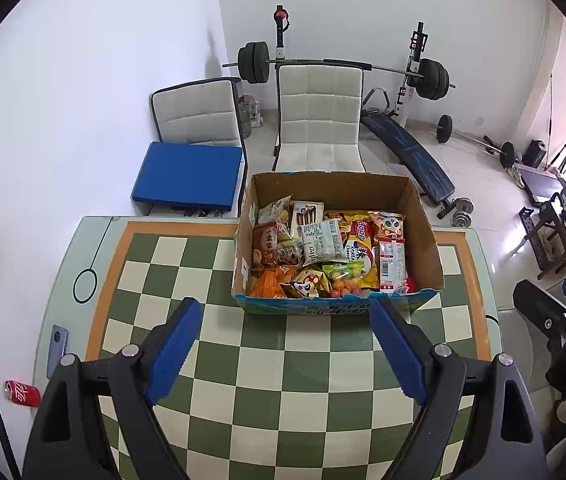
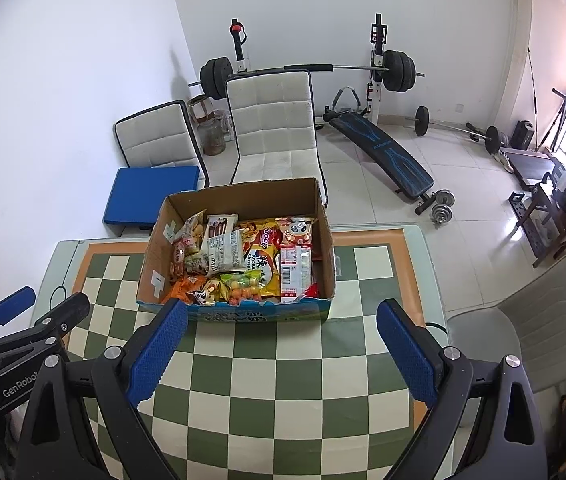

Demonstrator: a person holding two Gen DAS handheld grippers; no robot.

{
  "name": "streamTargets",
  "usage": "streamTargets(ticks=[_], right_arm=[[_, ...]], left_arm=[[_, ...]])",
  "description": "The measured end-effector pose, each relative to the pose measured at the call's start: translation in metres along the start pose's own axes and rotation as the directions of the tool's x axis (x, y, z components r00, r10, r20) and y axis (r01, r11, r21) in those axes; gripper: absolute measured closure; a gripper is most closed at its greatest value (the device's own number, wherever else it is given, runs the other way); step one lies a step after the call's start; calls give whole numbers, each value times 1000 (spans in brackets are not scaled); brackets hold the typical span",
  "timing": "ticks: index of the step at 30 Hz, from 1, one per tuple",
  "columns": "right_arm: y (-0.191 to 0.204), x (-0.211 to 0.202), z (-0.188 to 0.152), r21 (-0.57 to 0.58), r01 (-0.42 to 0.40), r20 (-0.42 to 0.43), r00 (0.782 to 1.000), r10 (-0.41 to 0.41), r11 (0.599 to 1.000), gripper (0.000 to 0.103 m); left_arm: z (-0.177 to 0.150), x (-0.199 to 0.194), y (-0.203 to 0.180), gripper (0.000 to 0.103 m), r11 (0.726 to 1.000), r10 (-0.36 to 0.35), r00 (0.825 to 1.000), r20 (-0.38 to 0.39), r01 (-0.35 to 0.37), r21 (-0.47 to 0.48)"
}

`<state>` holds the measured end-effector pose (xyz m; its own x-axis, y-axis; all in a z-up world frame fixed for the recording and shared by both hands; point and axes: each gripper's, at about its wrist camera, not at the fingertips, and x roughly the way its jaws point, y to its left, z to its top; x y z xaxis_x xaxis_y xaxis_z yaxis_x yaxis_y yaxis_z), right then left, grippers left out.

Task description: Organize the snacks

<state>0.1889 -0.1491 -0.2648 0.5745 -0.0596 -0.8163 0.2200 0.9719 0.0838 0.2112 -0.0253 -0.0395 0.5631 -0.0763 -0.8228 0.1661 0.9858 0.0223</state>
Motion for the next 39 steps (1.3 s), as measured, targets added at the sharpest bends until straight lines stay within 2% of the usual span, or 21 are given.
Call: streamTargets(ticks=[39], right_arm=[[2, -2, -3, 3, 3, -4, 1000, -3, 1000, 5]], left_arm=[[1, -5, -1, 17, 1000, -4, 1000, 7, 4, 3]])
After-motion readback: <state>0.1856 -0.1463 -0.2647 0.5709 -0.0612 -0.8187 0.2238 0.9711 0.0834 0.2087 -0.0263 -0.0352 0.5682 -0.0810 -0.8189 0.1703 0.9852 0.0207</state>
